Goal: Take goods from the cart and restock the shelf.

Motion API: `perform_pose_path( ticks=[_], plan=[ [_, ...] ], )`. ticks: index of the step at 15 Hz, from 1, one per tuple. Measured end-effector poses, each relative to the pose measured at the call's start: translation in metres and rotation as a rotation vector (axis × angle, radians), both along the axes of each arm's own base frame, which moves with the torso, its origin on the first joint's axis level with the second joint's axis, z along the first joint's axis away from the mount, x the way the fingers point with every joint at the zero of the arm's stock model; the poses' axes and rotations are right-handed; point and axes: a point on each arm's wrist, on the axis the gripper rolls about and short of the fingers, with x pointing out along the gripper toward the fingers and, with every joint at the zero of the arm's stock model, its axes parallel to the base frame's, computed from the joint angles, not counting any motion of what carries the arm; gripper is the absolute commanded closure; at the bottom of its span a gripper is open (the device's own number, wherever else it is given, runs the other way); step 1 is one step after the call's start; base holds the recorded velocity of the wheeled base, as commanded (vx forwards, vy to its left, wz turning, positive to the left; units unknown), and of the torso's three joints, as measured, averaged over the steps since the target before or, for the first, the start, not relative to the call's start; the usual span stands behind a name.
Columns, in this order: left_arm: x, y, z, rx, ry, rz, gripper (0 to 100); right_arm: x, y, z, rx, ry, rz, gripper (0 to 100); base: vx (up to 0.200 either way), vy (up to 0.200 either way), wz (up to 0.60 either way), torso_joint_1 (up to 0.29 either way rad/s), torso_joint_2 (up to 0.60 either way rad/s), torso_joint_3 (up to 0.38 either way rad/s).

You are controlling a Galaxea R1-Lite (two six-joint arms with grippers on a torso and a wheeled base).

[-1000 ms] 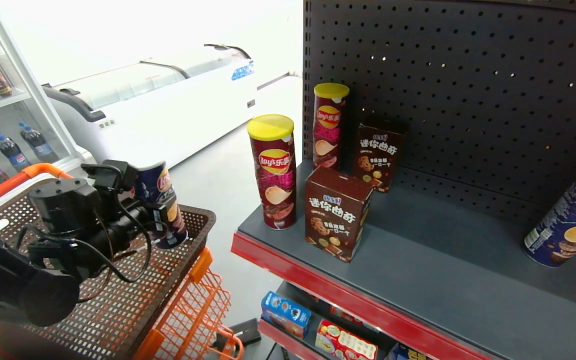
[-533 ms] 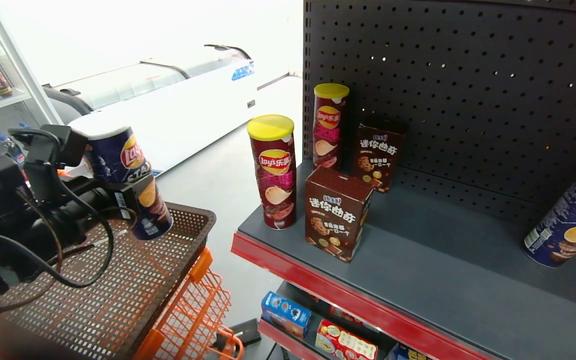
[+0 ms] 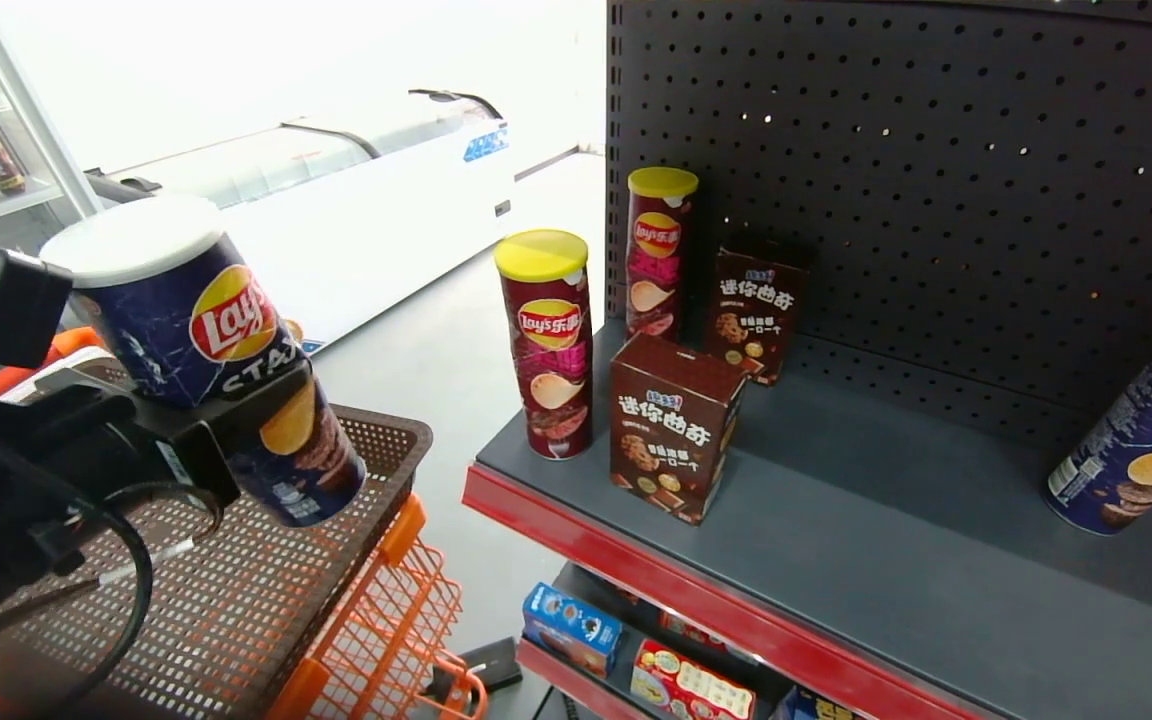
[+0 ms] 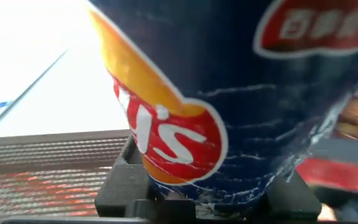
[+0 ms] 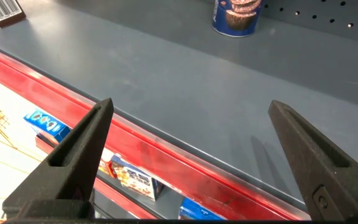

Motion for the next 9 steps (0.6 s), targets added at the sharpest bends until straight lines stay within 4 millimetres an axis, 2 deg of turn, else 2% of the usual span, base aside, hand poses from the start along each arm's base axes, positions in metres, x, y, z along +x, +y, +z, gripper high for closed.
perform_pose_path(
  ticks=[4,6,9],
  plan=[
    [-0.013,-0.006,0.000,-0.002,-0.012,-0.075,100,0.000,0.000,0.000,0.000,0.000,0.000,0,0.000,0.000,0.00,0.000,0.00,0.000],
    [-0.012,-0.010,0.006,-0.006,-0.030,-0.119,100,0.000,0.000,0.000,0.000,0.000,0.000,0,0.000,0.000,0.00,0.000,0.00,0.000],
    [-0.008,-0.019,0.005,-0.001,-0.019,-0.203,100,0.000,0.000,0.000,0.000,0.000,0.000,0,0.000,0.000,0.00,0.000,0.00,0.000]
  ],
)
